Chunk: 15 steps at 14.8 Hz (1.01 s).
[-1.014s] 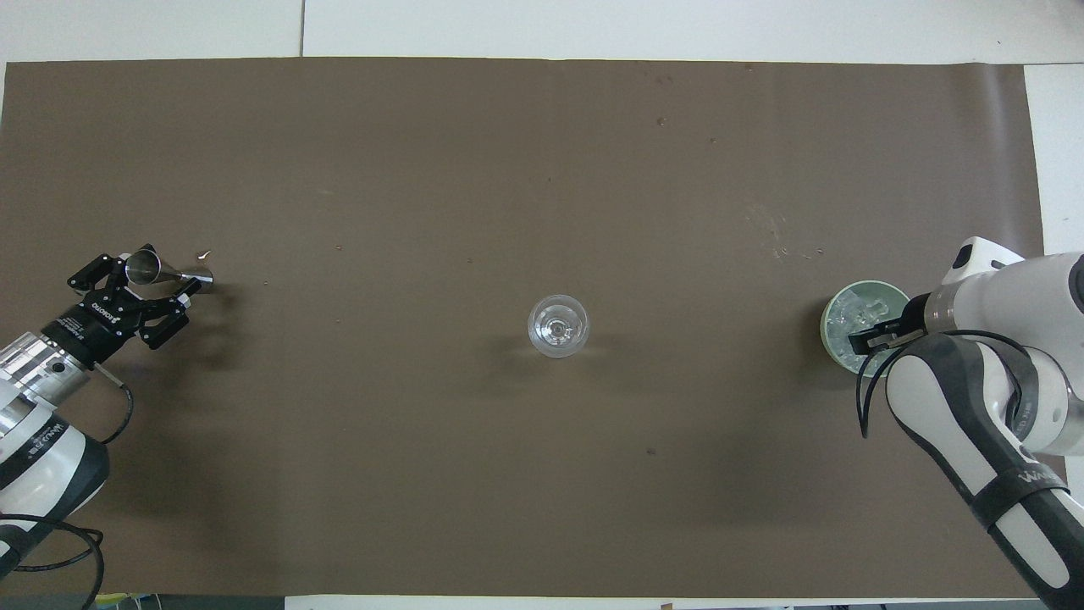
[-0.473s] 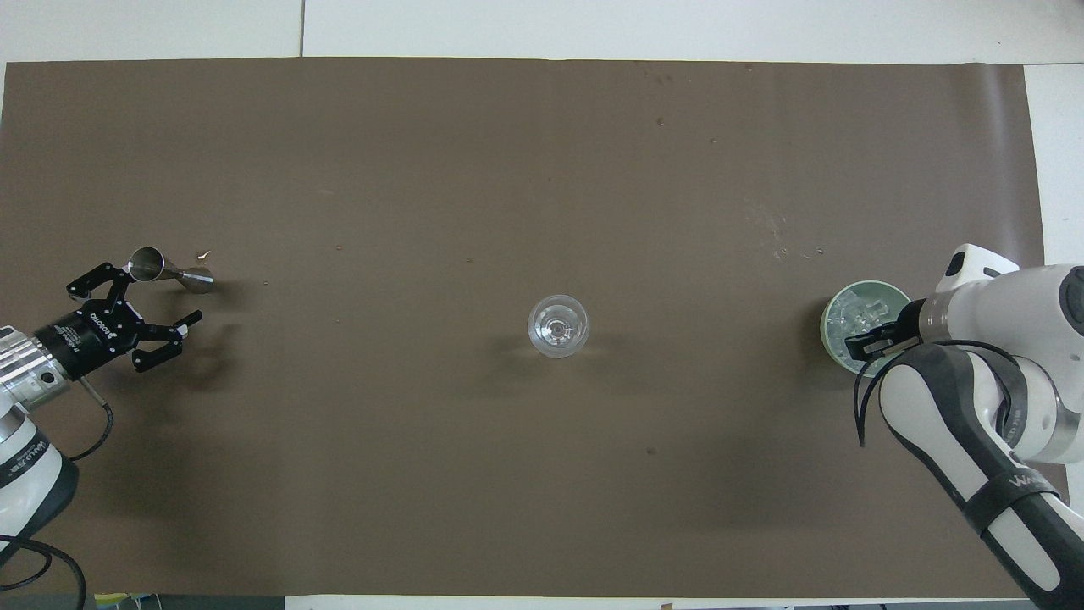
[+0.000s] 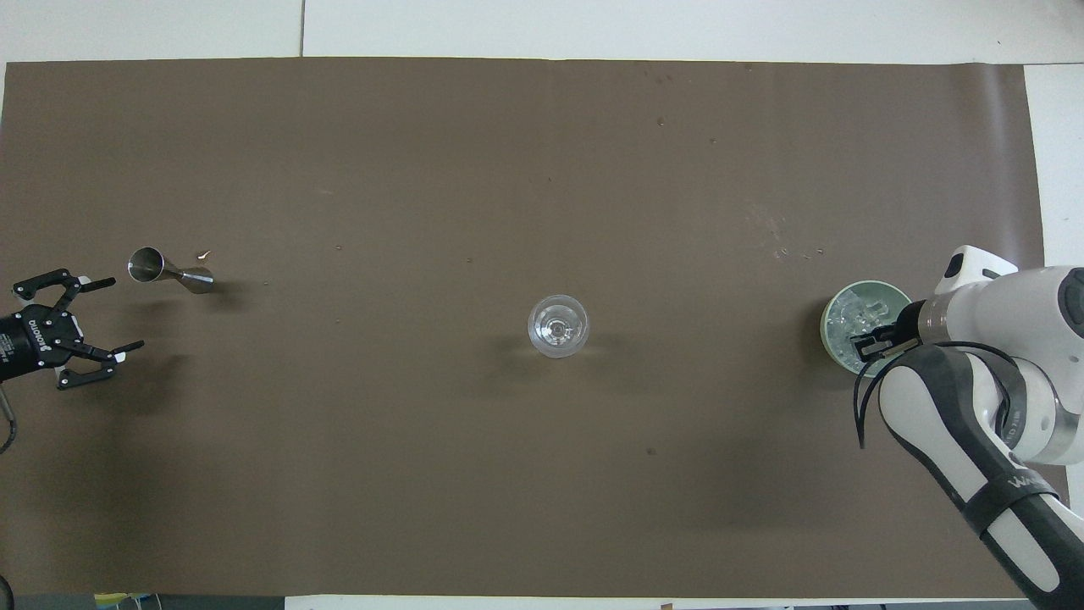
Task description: Pour wine and add ice with both arms
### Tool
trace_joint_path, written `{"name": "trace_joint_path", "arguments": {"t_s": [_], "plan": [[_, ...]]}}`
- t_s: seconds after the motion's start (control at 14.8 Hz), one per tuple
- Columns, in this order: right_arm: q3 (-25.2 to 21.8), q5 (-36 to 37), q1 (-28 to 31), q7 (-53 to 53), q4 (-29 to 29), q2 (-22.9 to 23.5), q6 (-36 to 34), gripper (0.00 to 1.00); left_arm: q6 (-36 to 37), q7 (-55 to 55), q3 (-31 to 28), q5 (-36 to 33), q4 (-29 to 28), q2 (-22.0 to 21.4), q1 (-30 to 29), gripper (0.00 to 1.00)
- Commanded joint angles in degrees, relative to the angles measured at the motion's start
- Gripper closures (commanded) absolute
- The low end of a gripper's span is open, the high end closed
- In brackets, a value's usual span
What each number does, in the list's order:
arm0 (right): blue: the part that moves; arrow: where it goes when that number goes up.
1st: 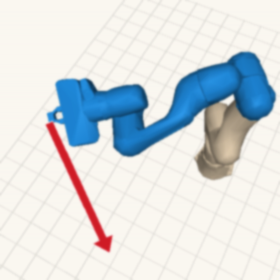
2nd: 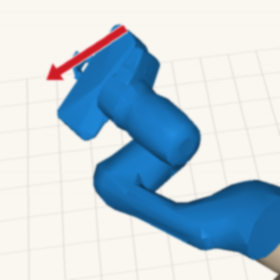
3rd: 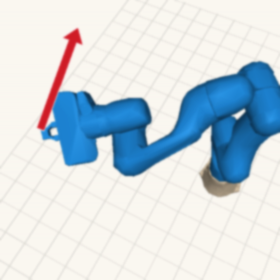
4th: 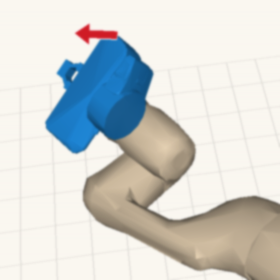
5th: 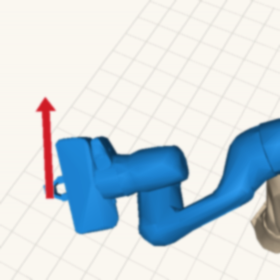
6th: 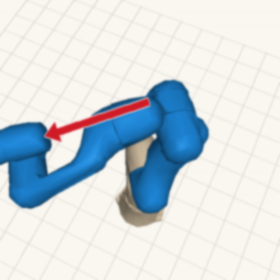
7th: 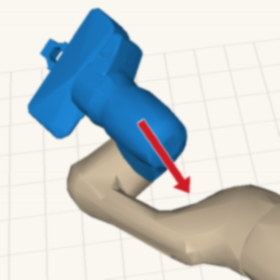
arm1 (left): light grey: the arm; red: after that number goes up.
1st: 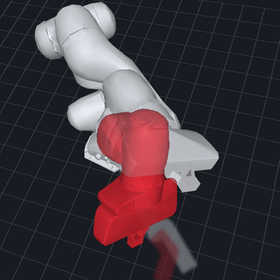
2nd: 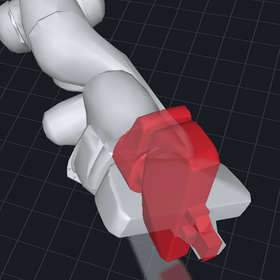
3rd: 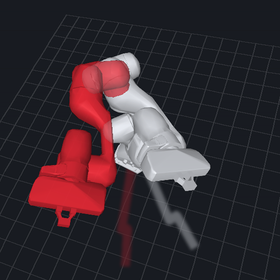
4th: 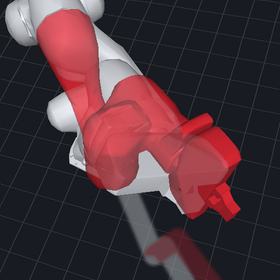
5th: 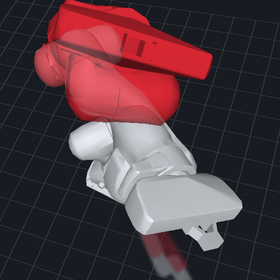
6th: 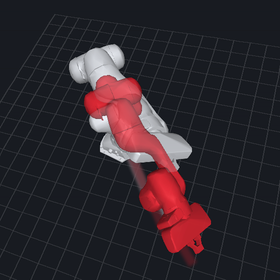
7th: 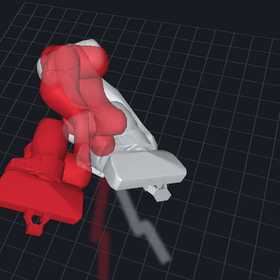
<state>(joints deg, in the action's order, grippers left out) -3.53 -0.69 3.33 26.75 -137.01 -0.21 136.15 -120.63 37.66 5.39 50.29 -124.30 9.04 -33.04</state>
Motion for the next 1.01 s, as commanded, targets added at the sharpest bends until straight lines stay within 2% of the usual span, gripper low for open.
{"name": "trace_joint_path", "arguments": {"t_s": [0.0, 0.27, 0.47, 0.81, 0.95], "plan": [[0.28, 0.16, 0.54, 1.29, -1.85, -1.9, 0.96, 0.64, 2.42, 0.05, 0.23, -9.57, 7.56, 1.68, 1.3, 0.0], [0.28, 0.16, 0.63, 1.2, -2.64, -2.07, 1.4, 0.63, 1.01, 0.4, 0.14, -10.38, 15.73, 2.9, 5.6, 0.0], [0.28, 0.16, 0.63, 1.29, -3.0, -2.16, 1.83, 0.63, 2.15, 2.85, 0.58, -21.68, 20.4, 3.09, 8.34, 0.0], [0.28, 0.16, 1.07, 1.47, -3.96, -2.16, 3.95, 0.61, 2.24, 2.69, 0.67, -33.13, 20.15, -0.59, 19.05, 0.0], [0.28, 0.16, 1.68, 1.82, -3.88, -0.76, 4.65, 0.6, 2.24, 2.6, 0.67, -35.94, 19.1, -2.62, 23.09, 0.0]]}}
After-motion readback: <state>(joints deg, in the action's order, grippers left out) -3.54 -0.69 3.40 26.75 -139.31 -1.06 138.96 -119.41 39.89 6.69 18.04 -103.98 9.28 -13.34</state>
